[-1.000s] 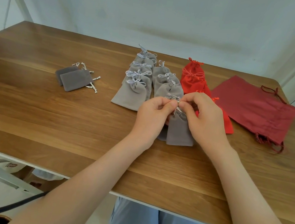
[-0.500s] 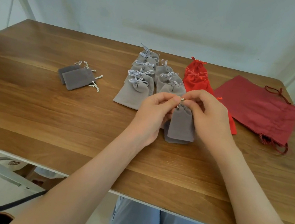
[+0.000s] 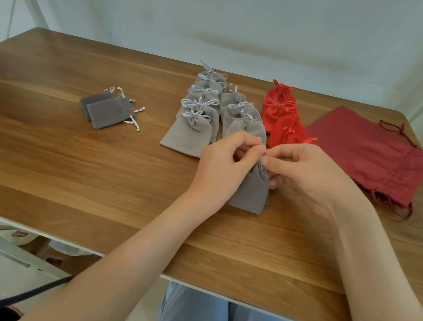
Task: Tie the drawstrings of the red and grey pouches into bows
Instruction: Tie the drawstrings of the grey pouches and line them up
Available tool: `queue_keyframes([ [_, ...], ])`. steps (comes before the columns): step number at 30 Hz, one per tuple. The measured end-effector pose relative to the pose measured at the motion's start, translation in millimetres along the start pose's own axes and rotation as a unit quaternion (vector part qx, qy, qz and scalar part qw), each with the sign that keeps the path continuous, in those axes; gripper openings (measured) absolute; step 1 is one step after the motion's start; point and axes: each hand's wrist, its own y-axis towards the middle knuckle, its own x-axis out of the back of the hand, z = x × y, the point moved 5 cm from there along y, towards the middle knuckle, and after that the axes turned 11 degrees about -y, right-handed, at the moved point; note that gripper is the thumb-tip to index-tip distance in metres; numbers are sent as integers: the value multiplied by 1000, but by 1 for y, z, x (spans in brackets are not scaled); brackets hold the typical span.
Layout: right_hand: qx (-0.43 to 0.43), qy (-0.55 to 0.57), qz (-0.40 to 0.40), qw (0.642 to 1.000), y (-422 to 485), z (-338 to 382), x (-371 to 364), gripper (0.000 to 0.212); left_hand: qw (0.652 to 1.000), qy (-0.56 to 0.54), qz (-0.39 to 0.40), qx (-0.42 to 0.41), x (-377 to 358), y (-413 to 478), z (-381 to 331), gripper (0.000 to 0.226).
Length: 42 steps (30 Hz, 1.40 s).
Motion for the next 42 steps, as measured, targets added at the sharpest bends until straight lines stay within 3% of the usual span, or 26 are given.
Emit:
queue_keyframes([
  [13, 10, 5, 45, 999, -2, 4, -3, 17, 979, -176, 30, 99, -5, 4, 4, 17],
  [17, 3, 17, 9, 1000, -2, -1, -5, 15, 988, -123, 44, 79, -5, 4, 5, 15],
  [23, 0, -52, -33, 998, 6, -7, 1, 17, 995, -62, 57, 58, -4, 3, 6, 10],
  [27, -3, -89, -49, 995, 8, -11, 2, 18, 996, 49, 71, 20, -3, 5, 5, 7],
  [34, 21, -182, -88, 979, 9, -10, 3, 15, 956, 241, 129, -102, -11, 5, -10, 18],
  [38, 49, -151, -105, 982, 8, -5, 3, 10, 928, 310, 114, -171, -13, 0, -13, 13],
  [42, 57, -90, -92, 990, 5, -3, 3, 24, 918, 321, 80, -216, -11, -5, -15, 10],
])
